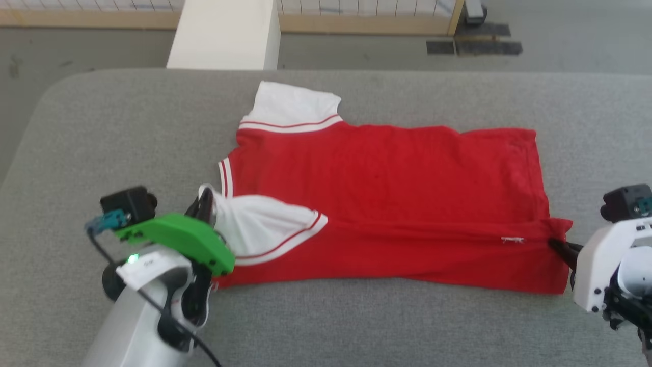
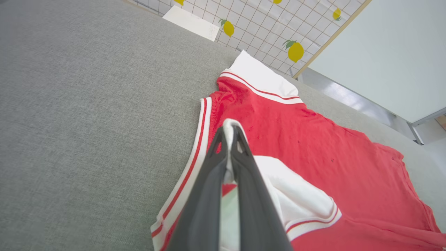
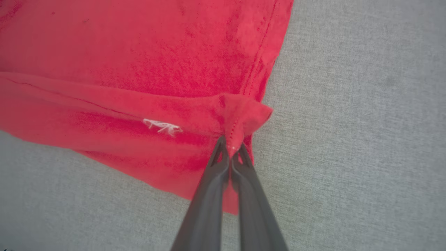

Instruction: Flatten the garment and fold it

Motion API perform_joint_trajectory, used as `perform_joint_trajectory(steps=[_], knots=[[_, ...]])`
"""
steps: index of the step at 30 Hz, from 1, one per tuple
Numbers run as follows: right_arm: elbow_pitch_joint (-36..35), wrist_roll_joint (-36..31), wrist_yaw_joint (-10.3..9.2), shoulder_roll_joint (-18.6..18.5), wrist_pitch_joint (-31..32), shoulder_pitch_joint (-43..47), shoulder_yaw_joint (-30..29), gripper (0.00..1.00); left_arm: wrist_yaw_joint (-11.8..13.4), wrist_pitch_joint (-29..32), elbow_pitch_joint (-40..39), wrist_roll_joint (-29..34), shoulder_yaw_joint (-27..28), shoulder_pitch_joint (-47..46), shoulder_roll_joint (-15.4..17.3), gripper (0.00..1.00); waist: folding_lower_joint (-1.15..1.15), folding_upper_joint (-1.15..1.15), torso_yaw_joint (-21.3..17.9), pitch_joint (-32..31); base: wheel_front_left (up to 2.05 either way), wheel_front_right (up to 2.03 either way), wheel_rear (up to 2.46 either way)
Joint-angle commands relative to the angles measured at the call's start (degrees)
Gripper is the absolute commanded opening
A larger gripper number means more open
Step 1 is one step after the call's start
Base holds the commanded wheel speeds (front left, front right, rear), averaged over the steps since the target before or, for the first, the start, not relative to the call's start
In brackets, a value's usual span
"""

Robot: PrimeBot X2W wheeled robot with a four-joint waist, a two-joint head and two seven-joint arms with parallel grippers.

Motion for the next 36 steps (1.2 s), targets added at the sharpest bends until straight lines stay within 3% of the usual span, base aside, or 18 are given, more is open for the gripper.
perform_joint_trajectory(steps=[1,14,15,16,17,22,27,31,36], knots=[[1.05,-0.02,-0.11,-0.09,0.87,-1.76,0.54,0.00,-0.72,-0.86,1.52,0.73,-0.38,-2.56,-0.66,0.00,0.00,0.00,0.06,4.13,0.00,0.00,0.00],[8.86,1.32,-0.11,-2.19,5.87,-7.52,6.82,0.00,-6.20,-5.10,22.48,1.42,-3.37,-13.51,-5.69,0.00,0.00,0.00,0.74,7.93,0.00,0.00,0.00],[9.12,1.80,-0.11,-1.97,5.48,-7.56,6.83,0.27,-6.53,-5.66,23.82,1.01,-3.04,-13.82,-6.04,0.03,0.00,0.00,0.73,7.54,0.00,0.00,0.00],[9.31,1.99,-0.11,-1.88,5.10,-7.50,6.76,1.00,-6.81,-5.99,24.76,0.93,-2.99,-14.05,-6.10,0.57,0.00,0.00,0.74,7.14,0.00,0.00,0.00],[9.48,2.18,-0.11,-1.75,4.36,-7.33,6.36,1.00,-7.25,-6.81,25.55,1.03,-2.93,-14.41,-6.07,1.00,0.00,0.00,0.79,6.50,0.00,0.00,0.00],[8.91,3.00,-0.11,-0.63,-0.69,-5.16,2.47,1.00,-8.61,-11.12,26.45,1.77,-2.19,-14.89,-4.99,1.00,0.00,0.00,1.17,2.86,0.00,0.00,0.00],[6.23,3.04,-0.11,1.19,-4.56,-0.83,-2.28,1.00,-7.40,-13.47,23.22,2.94,-1.59,-10.67,-2.35,1.00,0.00,0.00,0.99,-1.18,0.00,0.00,0.00],[2.00,2.08,-0.11,3.18,-5.53,3.75,-6.50,1.00,-4.03,-7.24,18.49,2.56,-2.83,-3.92,-0.45,1.00,0.00,0.00,0.96,-2.97,0.00,0.00,0.00],[-3.66,0.71,-0.11,5.81,-4.15,7.98,-10.26,1.00,2.25,6.27,10.71,1.58,-5.33,2.02,2.12,1.00,0.00,0.00,0.73,-3.19,0.00,0.00,0.00]])
